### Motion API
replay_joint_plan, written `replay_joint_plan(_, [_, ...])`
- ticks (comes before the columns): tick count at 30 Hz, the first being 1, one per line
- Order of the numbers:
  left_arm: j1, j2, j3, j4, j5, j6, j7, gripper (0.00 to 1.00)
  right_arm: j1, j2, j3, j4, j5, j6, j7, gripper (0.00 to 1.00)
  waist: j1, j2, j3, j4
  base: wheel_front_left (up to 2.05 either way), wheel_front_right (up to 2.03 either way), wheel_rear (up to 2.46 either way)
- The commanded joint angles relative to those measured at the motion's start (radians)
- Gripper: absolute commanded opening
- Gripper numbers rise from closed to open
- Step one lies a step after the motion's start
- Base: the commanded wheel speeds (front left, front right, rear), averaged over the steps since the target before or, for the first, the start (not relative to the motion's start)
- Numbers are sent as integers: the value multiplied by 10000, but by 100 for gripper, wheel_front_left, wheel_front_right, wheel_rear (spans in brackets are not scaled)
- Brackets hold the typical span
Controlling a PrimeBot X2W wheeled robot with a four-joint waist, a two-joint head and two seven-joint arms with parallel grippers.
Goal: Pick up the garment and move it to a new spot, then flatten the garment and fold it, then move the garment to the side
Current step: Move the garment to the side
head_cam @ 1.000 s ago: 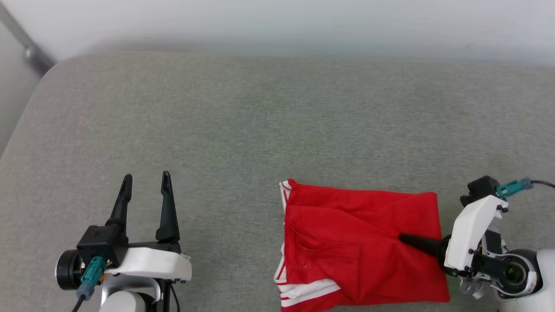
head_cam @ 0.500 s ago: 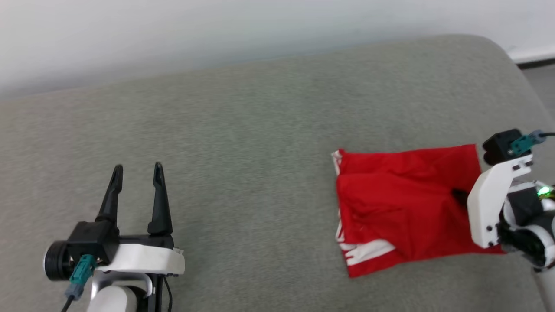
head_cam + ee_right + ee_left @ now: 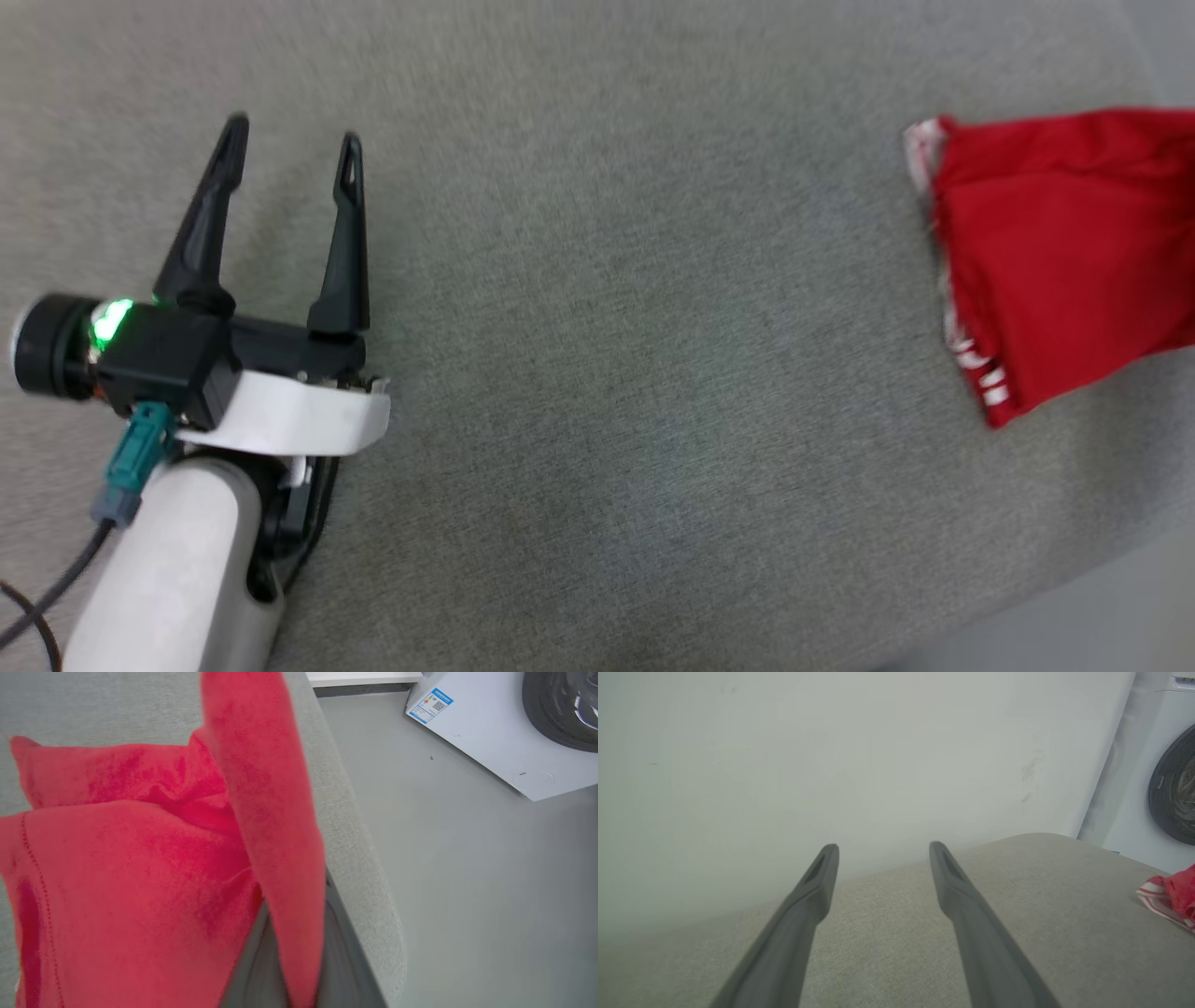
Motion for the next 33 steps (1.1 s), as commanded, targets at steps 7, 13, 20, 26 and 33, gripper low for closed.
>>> replay_joint_plan(7, [-1016,271,-207,-598,329,-185,369,100,-1205,348,-1685,1458,-1018,-15,-1760,18,-2,0,2184,-143,0,0,0])
replay_joint_plan(13, [-1194,338,-270,-615,379,-213,470,100,-1693,810,-2147,2259,-1884,-15,-3420,100,-2,0,2447,-69,0,0,0])
replay_joint_plan(20, [-844,253,-263,-320,187,-110,210,100,-1679,957,-3065,2843,-2988,-15,-4801,100,-2,0,1873,87,0,0,0])
replay_joint_plan(26, [280,-72,-167,436,-238,194,-314,100,-567,1136,-2992,2316,-3079,-13,-5204,100,-2,0,33,449,0,0,0])
replay_joint_plan(33, [1469,-341,10,891,-645,513,-569,100,775,1515,-2283,1101,-2597,-13,-5130,100,-2,0,-1360,823,0,0,0])
